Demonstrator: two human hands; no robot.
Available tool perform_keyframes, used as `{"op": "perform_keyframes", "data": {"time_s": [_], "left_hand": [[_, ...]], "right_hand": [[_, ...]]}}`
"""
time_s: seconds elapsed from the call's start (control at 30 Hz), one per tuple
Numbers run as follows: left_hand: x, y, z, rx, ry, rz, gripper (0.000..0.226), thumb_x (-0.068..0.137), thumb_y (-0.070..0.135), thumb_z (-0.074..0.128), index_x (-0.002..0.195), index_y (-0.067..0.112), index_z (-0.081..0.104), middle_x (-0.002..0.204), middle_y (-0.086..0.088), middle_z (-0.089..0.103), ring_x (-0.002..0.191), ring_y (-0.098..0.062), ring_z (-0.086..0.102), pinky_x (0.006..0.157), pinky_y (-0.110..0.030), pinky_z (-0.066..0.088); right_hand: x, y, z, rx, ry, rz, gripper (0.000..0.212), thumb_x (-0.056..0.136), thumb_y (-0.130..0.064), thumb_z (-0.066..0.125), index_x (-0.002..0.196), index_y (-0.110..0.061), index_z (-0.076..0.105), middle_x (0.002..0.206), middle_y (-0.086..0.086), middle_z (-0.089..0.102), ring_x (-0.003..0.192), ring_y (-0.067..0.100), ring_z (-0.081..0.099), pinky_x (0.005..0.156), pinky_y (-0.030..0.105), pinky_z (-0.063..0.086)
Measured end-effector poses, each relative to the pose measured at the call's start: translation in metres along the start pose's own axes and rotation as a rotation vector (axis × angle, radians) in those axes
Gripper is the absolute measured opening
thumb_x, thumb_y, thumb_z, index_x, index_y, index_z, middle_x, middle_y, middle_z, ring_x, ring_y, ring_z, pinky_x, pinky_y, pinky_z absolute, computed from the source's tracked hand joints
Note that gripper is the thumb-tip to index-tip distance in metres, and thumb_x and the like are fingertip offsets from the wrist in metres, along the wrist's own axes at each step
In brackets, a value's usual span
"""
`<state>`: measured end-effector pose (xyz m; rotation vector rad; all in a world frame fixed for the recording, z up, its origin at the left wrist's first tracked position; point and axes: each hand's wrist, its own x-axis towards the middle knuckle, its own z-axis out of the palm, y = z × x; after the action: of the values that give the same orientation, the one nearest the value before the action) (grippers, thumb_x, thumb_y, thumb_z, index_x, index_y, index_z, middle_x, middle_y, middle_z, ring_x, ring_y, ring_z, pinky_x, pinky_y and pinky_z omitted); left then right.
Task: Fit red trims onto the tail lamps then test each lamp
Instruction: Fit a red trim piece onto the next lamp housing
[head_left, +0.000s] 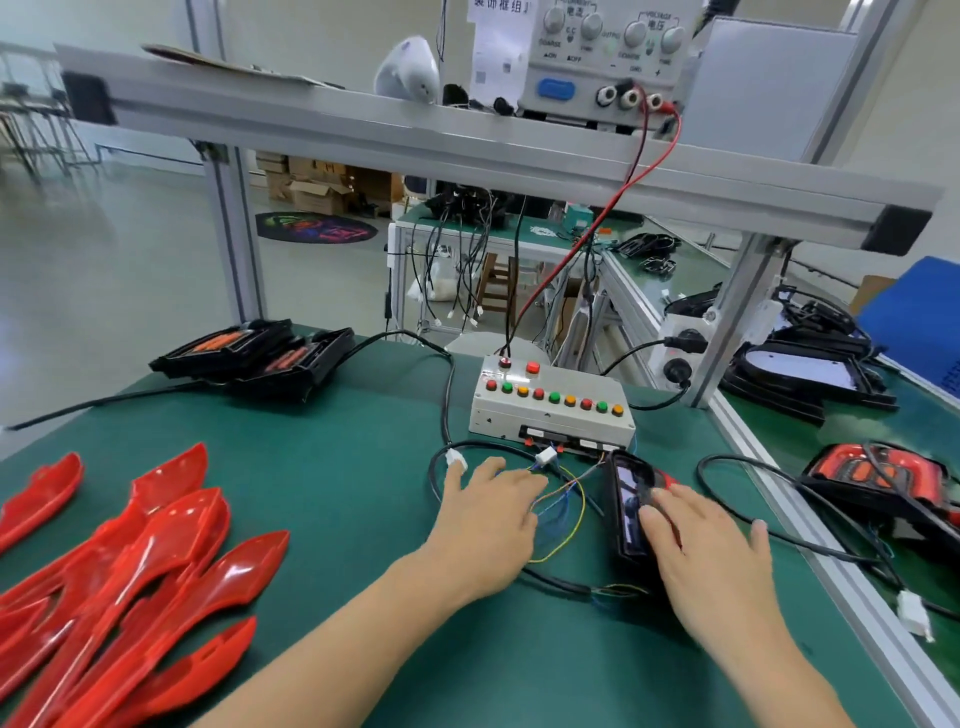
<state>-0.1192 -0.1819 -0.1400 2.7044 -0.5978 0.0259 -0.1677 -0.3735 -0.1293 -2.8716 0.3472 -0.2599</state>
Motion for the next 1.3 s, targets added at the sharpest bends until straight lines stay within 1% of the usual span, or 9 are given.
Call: {"op": "perform_keyframes", "data": {"time_s": [0.33, 0.43, 0.6, 0.73, 0.9, 1.0, 1.07, 1.2, 1.3], "left_hand": [[-0.038, -0.053, -0.032, 0.029, 0.13, -0.216, 0.05, 0.095, 0.018, 0.043, 0.142, 0.029, 0.034, 0.15, 0.013, 0.034, 0.142, -0.012, 0.013, 0.116, -0.048, -0.003], [-0.044, -0.068, -0.044, 0.066, 0.186, -0.282, 0.048, 0.093, 0.018, 0.046, 0.14, 0.026, 0.039, 0.147, 0.01, 0.038, 0.141, -0.014, 0.018, 0.116, -0.047, 0.001], [-0.058, -0.095, -0.066, 0.187, 0.3, -0.418, 0.044, 0.09, 0.019, 0.05, 0.134, 0.026, 0.048, 0.141, 0.007, 0.045, 0.136, -0.017, 0.027, 0.115, -0.045, 0.007], [-0.072, -0.118, -0.092, 0.2, 0.381, -0.523, 0.044, 0.089, 0.022, 0.052, 0.132, 0.028, 0.051, 0.139, 0.008, 0.048, 0.133, -0.018, 0.033, 0.113, -0.042, 0.015], [-0.093, -0.159, -0.132, 0.131, 0.438, -0.693, 0.047, 0.085, 0.021, 0.056, 0.131, 0.032, 0.054, 0.134, 0.002, 0.056, 0.125, -0.022, 0.048, 0.1, -0.036, 0.036], [-0.112, -0.195, -0.147, 0.094, 0.396, -0.869, 0.049, 0.084, 0.018, 0.058, 0.131, 0.03, 0.055, 0.133, -0.002, 0.058, 0.122, -0.025, 0.052, 0.098, -0.036, 0.041], [-0.127, -0.219, -0.149, 0.075, 0.331, -0.965, 0.048, 0.083, 0.019, 0.059, 0.131, 0.026, 0.055, 0.132, -0.005, 0.058, 0.122, -0.027, 0.051, 0.099, -0.037, 0.044], [-0.15, -0.243, -0.137, 0.052, 0.163, -1.059, 0.044, 0.079, 0.028, 0.065, 0.122, 0.018, 0.056, 0.124, -0.007, 0.06, 0.112, -0.028, 0.055, 0.095, -0.04, 0.047], [-0.153, -0.249, -0.123, 0.035, 0.116, -1.047, 0.042, 0.076, 0.024, 0.068, 0.116, 0.02, 0.057, 0.103, -0.001, 0.062, 0.095, -0.023, 0.059, 0.082, -0.036, 0.051]], "right_hand": [[-0.004, -0.057, 0.014, -0.04, 0.009, -0.202, 0.041, 0.102, -0.041, 0.03, 0.142, -0.036, 0.039, 0.149, -0.016, 0.035, 0.141, 0.004, 0.025, 0.116, 0.047, 0.002], [-0.009, -0.079, 0.02, 0.037, -0.018, -0.279, 0.042, 0.101, -0.041, 0.031, 0.141, -0.034, 0.042, 0.148, -0.016, 0.038, 0.141, 0.003, 0.026, 0.116, 0.044, -0.004], [-0.019, -0.117, 0.035, 0.095, -0.104, -0.421, 0.045, 0.101, -0.045, 0.032, 0.145, -0.036, 0.036, 0.15, -0.021, 0.031, 0.142, 0.0, 0.021, 0.116, 0.043, -0.006], [-0.026, -0.149, 0.045, 0.267, -0.221, -0.55, 0.042, 0.101, -0.042, 0.038, 0.142, -0.039, 0.038, 0.148, -0.025, 0.032, 0.141, -0.004, 0.02, 0.117, 0.04, -0.009], [-0.028, -0.196, 0.053, 0.518, -0.389, -0.665, 0.034, 0.1, -0.029, 0.049, 0.134, -0.034, 0.052, 0.137, -0.025, 0.046, 0.132, -0.007, 0.035, 0.119, 0.034, -0.004], [-0.026, -0.225, 0.056, 0.576, -0.449, -0.707, 0.039, 0.099, -0.029, 0.051, 0.137, -0.031, 0.051, 0.139, -0.013, 0.054, 0.112, -0.011, 0.049, 0.121, 0.042, 0.01], [-0.025, -0.244, 0.057, 0.58, -0.471, -0.738, 0.045, 0.098, -0.033, 0.051, 0.143, -0.03, 0.045, 0.144, -0.01, 0.05, 0.128, -0.001, 0.044, 0.119, 0.047, 0.014], [-0.026, -0.277, 0.063, 0.482, -0.508, -0.823, 0.048, 0.098, -0.044, 0.046, 0.144, -0.035, 0.04, 0.151, -0.009, 0.039, 0.142, 0.01, 0.027, 0.117, 0.056, -0.002], [-0.029, -0.298, 0.068, 0.421, -0.515, -0.872, 0.047, 0.098, -0.048, 0.045, 0.143, -0.034, 0.042, 0.151, -0.011, 0.038, 0.143, 0.012, 0.024, 0.114, 0.059, -0.006]]}}
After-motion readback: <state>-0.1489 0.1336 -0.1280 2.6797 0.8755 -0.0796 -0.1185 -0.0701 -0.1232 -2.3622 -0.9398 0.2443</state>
